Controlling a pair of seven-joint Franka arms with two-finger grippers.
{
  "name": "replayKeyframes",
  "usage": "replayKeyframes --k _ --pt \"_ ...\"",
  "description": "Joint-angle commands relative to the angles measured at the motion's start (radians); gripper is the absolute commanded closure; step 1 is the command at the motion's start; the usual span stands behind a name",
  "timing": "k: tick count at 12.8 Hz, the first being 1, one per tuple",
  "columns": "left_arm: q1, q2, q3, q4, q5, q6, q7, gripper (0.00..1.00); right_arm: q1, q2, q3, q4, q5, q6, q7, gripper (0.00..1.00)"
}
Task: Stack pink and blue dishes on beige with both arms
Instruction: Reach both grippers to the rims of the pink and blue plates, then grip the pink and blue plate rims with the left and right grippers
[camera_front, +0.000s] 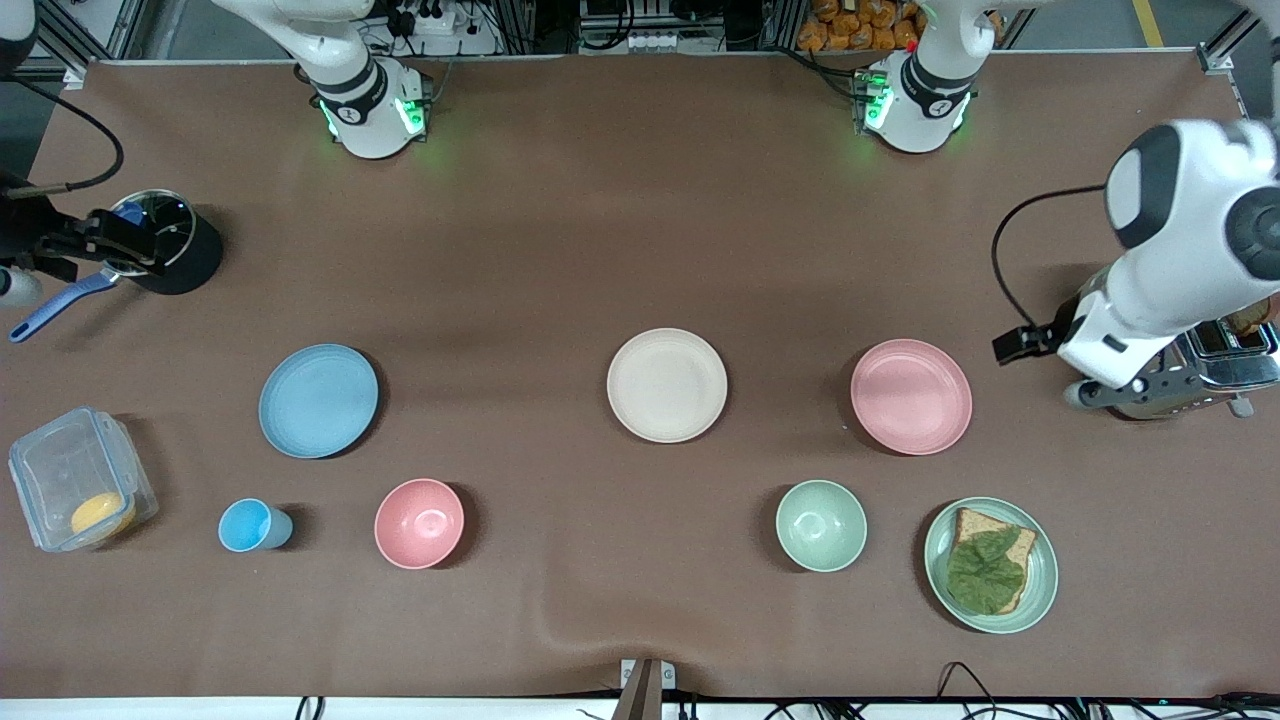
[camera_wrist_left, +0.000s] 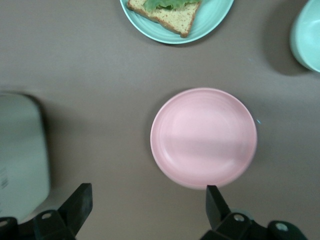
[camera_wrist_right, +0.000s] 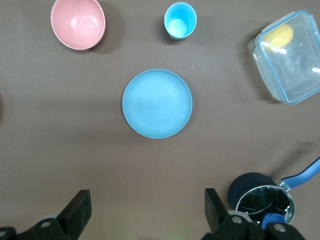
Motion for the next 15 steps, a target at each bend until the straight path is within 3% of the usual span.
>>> replayKeyframes --k 1,6,9,15 --pt "0.039 0.039 -0.005 -0.104 0.016 0.148 0.02 0.0 -0.002 0.031 0.0 -0.037 -0.003 0.039 0.001 0.0" --pt "0.071 0.12 -0.005 -0.177 0.01 0.304 0.023 0.0 -0.057 0.091 -0.003 -0.335 -0.006 0.434 -0.001 0.0" --pt "0.082 0.179 -0.005 -0.177 0.01 0.329 0.024 0.0 -0.137 0.249 -0.002 -0.344 -0.004 0.548 -0.01 0.0" --pt "0.095 0.254 -0.005 -0.177 0.009 0.404 0.024 0.1 -0.139 0.448 -0.002 -0.351 -0.004 0.704 -0.01 0.0"
